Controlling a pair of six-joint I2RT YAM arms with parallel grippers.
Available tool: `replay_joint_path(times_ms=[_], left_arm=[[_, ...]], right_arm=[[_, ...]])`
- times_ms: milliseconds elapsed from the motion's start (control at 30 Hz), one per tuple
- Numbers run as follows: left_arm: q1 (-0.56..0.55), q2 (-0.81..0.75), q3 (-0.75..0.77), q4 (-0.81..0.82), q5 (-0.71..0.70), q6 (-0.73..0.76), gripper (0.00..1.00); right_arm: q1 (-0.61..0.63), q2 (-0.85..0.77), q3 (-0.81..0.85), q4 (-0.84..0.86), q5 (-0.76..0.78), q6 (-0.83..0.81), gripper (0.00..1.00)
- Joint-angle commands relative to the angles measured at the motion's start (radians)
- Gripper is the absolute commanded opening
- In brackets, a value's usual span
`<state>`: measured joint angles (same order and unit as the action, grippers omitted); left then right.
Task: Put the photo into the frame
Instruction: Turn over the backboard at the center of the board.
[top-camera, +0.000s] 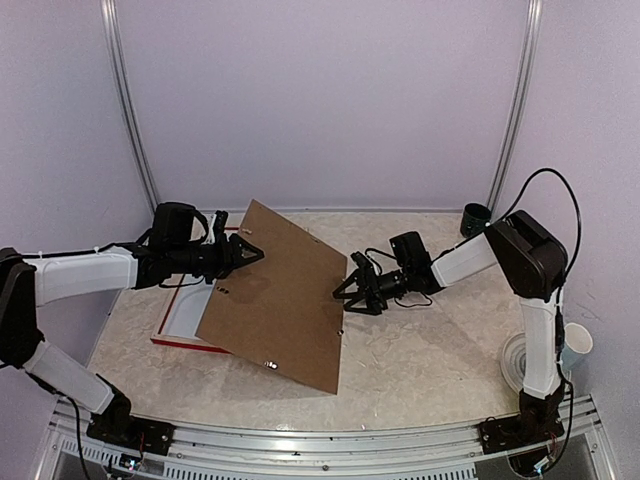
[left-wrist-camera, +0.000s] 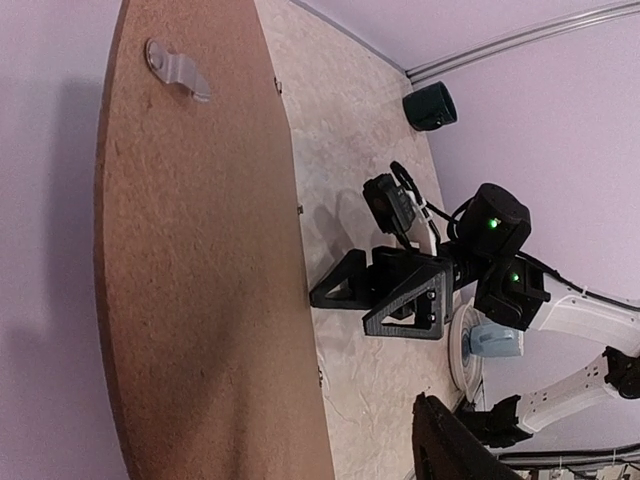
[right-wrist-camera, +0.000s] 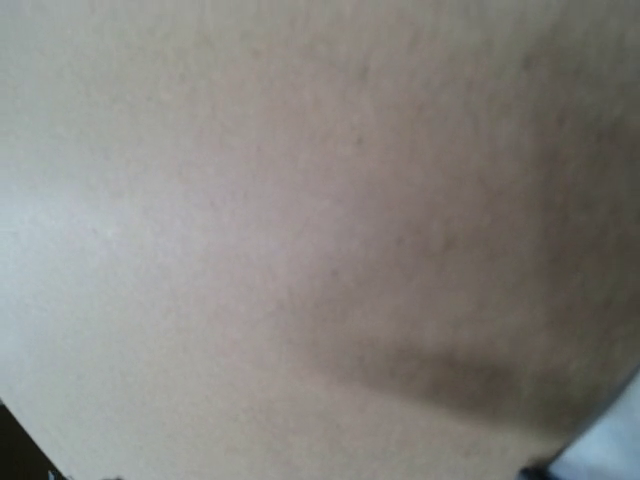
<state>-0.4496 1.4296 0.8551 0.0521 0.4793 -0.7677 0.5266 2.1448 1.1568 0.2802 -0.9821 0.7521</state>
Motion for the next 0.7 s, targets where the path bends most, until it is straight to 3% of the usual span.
replay_joint_path(times_ms=[0, 333, 667], left_arm=[[0.005, 0.002, -0.017, 0.077, 0.083, 0.000, 0.57], [0.021, 0.004, -0.021, 0.071, 0.152, 0.017, 0.76], [0.055, 0.003, -0.021, 0.027, 0.216, 0.055, 0.67]], right_arm=[[-0.022, 0.001, -0.039, -0.094, 0.072, -0.028, 0.85], [-0.042, 0.013, -0.033, -0.117, 0.071, -0.052, 0.85], [-0.051, 0.035, -0.016, -0.139, 0.070, -0.072, 0.85]])
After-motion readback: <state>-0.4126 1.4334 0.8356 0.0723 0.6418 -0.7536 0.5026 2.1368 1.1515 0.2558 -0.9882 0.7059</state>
